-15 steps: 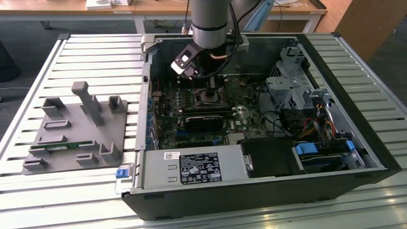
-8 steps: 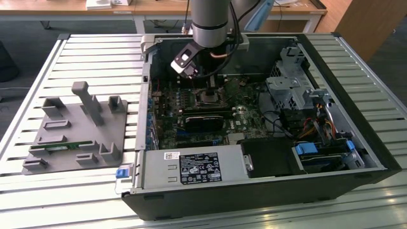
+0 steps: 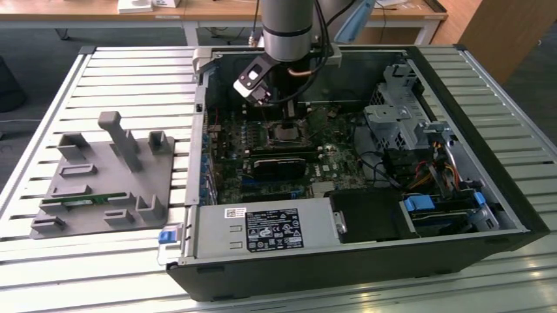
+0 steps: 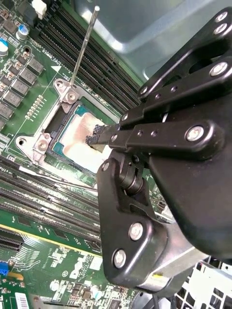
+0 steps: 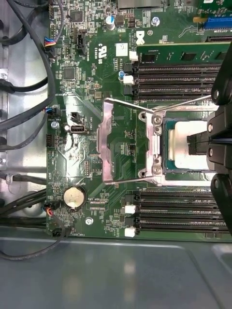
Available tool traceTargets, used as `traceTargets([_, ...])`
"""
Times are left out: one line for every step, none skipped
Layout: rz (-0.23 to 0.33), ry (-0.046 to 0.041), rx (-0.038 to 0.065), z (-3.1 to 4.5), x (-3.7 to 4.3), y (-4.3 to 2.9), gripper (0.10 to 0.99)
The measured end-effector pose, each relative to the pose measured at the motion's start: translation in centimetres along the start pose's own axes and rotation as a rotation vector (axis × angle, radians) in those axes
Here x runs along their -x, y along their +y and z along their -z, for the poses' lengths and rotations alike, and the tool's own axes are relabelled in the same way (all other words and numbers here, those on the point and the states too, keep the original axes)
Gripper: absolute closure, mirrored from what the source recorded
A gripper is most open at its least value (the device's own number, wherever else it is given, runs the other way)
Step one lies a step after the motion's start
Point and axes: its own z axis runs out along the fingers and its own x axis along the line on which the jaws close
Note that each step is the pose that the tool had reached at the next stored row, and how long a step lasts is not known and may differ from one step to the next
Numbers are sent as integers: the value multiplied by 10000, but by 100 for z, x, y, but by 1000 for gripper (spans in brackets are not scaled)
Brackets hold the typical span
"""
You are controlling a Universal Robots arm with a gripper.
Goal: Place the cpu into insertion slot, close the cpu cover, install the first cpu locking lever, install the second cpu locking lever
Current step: 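Place the cpu into insertion slot, then close the cpu cover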
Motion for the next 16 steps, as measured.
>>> traceTargets([0,3,2,2,-1,1,980])
traceTargets([-1,3,2,3,0,1,980])
traceTargets([-1,1,1,6,0,1,980])
traceTargets([-2,0,0,10,0,1,980])
traceTargets([-2,-1,-1,15,0,1,980])
traceTargets([-2,0,0,21,0,2,980])
traceTargets([-2,0,0,29,0,2,980])
traceTargets([-2,0,0,45,0,3,980])
traceTargets([-2,1,1,49,0,4,980])
traceTargets([-3,1,0,54,0,4,980])
traceTargets([-3,1,1,65,0,5,980])
traceTargets([-3,2,1,79,0,6,980])
traceTargets([-3,0,0,111,0,9,980])
traceTargets([-3,2,1,131,0,10,980])
traceTargets([-3,2,1,150,0,12,980])
traceTargets([-4,2,0,172,1,13,980])
